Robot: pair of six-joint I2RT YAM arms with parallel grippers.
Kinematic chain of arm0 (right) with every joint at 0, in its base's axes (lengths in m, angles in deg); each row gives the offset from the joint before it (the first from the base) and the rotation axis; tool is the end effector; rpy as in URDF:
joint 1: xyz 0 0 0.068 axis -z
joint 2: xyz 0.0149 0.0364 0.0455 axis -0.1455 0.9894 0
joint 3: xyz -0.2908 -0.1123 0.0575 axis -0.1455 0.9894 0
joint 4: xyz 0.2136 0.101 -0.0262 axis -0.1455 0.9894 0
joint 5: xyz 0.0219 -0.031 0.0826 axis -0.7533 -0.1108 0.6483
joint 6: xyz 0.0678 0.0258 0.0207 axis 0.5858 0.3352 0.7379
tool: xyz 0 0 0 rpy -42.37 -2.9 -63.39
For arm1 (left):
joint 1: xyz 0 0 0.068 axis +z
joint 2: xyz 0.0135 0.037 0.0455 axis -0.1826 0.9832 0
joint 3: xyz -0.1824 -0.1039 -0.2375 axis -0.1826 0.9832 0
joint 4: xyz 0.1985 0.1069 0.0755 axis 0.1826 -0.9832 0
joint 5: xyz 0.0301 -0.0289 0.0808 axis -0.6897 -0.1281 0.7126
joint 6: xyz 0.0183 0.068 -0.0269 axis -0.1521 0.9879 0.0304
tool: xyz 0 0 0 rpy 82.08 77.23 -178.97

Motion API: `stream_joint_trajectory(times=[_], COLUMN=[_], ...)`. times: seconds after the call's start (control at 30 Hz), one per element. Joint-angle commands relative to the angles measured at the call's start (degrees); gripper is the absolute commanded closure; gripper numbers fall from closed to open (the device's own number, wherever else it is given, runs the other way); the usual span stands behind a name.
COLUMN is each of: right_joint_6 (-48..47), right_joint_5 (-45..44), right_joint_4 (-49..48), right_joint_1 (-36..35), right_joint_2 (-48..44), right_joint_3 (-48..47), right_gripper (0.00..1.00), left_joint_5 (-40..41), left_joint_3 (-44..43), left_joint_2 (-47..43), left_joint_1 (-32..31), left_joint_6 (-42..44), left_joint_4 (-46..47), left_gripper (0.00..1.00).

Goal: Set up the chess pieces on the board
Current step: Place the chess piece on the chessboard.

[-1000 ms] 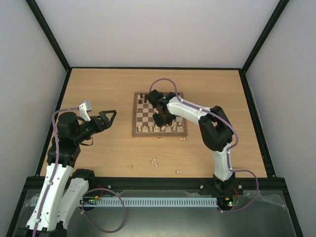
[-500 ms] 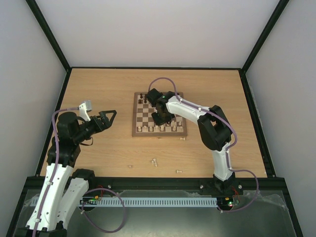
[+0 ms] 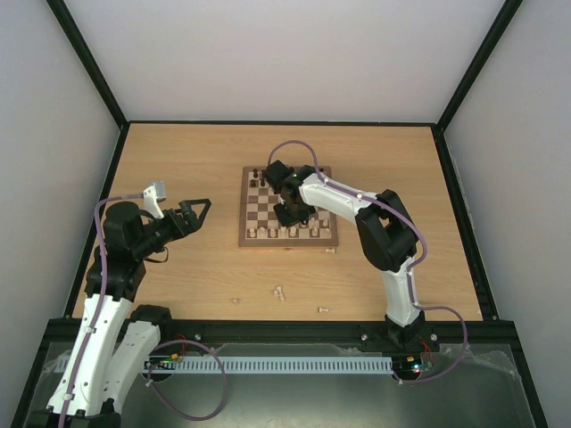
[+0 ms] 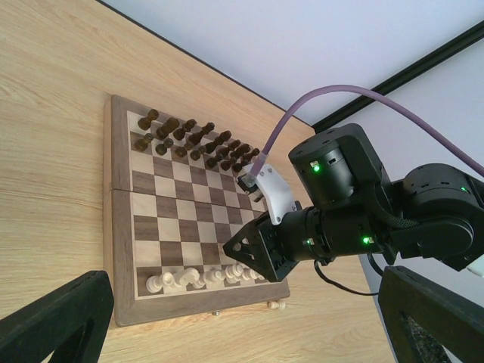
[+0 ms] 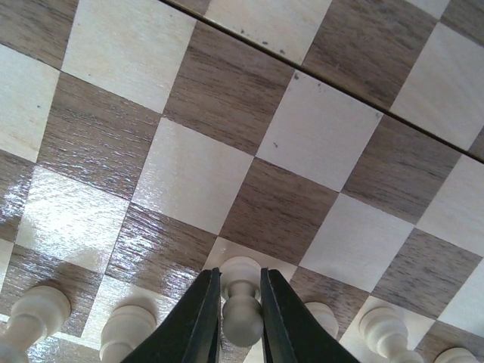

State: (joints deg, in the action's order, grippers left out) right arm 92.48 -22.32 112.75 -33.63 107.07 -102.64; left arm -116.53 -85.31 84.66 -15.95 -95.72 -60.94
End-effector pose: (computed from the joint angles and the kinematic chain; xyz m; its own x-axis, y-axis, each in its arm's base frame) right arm 0.3328 0.2876 0.2170 -0.8198 -0.4084 -0.4014 -0.4334 0.9006 -0.0312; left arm 0.1003 -0.0405 0.3316 -0.5523 -0.4949 -0.6708 0.2598 0.6624 -0.7026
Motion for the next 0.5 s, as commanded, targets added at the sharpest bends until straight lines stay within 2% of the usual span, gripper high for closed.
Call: stream_joint_trajectory(times=[0.0,0.17,0.47], right_joint_6=[-0.4,-0.3,0.0], right_joint_5=[-0.3,-0.6,-3.3], right_joint_4=[2.3,2.0,1.5], right_joint_1=[-0.1,-0.1,0.2], right_joint_2=[1.2,0.6,-1.9], right_joint_3=[-1.2,-1.7,-5.5], right_gripper=[0.83,0.79,0.63], left_joint_5=[-1.0,-1.0,-1.1], left_joint_3=[0.8,0.8,0.4], left_joint_2=[0.2,0.2,0.6], left_joint_1=[0.3,0.3,0.3], left_joint_6=[0.3,0.2,0.2], left_joint_4=[1.2,1.3,1.3], left_gripper=[0.01,0.01,0.01])
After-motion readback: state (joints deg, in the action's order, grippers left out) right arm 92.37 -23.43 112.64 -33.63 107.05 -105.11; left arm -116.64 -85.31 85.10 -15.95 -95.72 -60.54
